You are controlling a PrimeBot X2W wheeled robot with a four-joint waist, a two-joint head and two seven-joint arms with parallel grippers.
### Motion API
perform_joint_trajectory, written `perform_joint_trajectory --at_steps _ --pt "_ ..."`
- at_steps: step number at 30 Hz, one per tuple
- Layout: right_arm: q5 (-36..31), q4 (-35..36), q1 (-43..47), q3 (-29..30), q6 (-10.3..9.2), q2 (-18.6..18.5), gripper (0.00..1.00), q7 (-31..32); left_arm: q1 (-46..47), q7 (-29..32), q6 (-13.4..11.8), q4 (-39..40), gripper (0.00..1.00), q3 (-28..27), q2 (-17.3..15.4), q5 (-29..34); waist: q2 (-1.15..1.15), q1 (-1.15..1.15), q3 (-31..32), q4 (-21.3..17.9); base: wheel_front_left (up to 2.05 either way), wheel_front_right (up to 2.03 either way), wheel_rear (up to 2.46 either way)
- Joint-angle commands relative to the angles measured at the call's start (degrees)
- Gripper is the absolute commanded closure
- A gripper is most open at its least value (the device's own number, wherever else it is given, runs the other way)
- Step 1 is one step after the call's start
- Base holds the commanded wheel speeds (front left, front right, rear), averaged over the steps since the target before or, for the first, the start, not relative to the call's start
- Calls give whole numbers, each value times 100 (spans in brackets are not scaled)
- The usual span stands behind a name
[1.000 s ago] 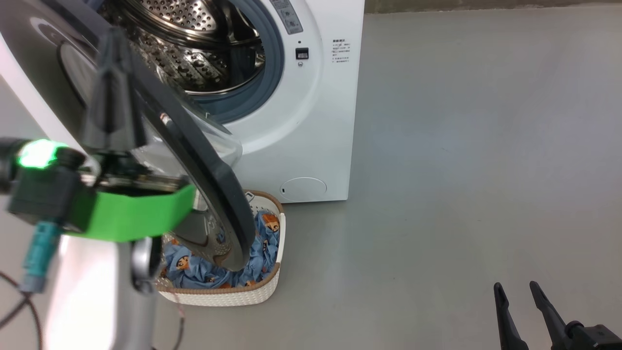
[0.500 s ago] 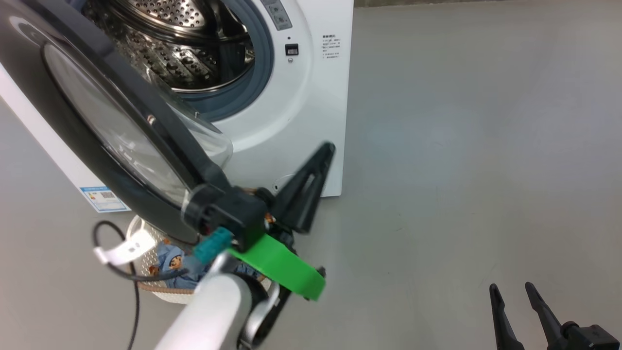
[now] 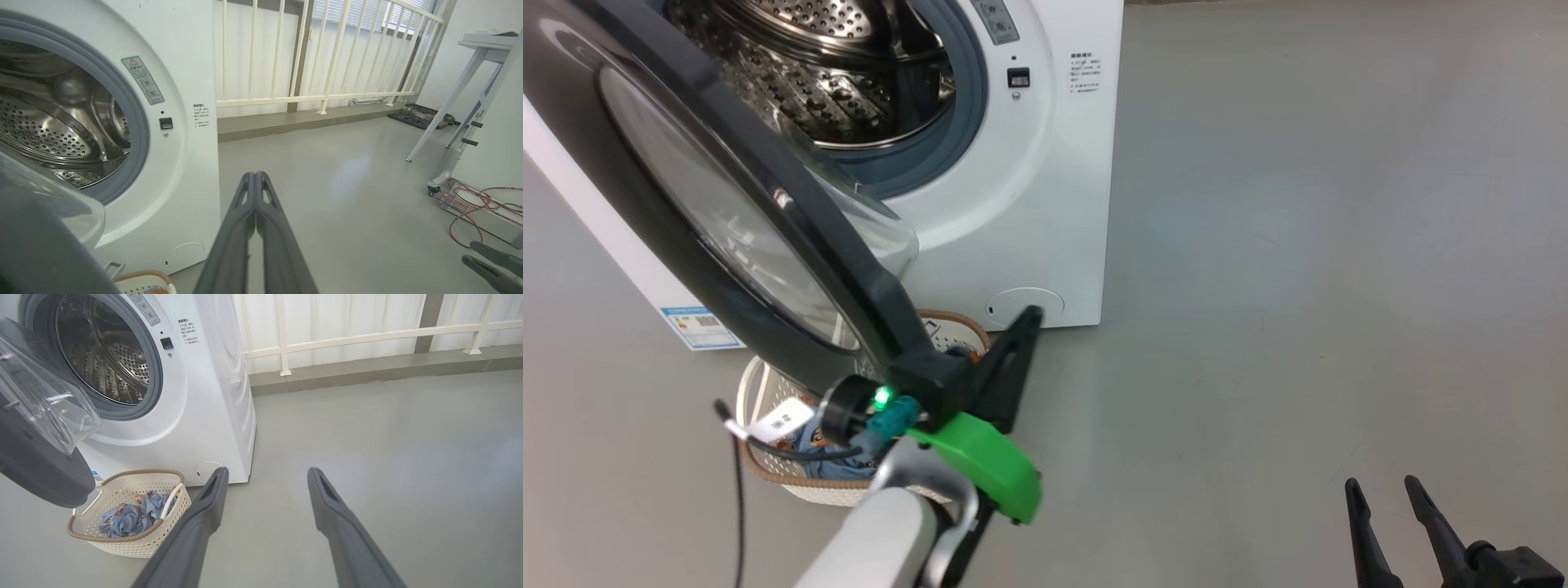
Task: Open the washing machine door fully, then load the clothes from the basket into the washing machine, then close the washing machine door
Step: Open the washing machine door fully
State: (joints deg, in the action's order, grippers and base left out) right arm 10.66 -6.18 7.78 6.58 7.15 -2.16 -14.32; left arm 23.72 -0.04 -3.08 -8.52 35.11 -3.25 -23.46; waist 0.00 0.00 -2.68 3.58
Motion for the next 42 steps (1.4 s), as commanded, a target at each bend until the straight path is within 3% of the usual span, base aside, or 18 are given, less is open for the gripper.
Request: perform_joint_trajectory --at_steps 1,10,23,42 --pt "34 112 -236 -119 34 -72 0 -68 146 -37 -88 56 100 -252 -116 4 0 0 -2 3 0 0 0" --pt "41 92 -280 -98 34 -72 0 -68 242 -243 -291 -442 100 -743 -350 -155 0 0 -31 -3 0 0 0" --pt "64 93 -280 -100 34 -72 0 -68 268 -372 -367 -684 100 -883 -441 -257 0 0 -42 42 0 0 0" --pt "87 60 -342 -82 34 -72 0 -68 -112 -546 -839 -320 100 -1006 -692 -112 0 0 -197 350 0 0 0"
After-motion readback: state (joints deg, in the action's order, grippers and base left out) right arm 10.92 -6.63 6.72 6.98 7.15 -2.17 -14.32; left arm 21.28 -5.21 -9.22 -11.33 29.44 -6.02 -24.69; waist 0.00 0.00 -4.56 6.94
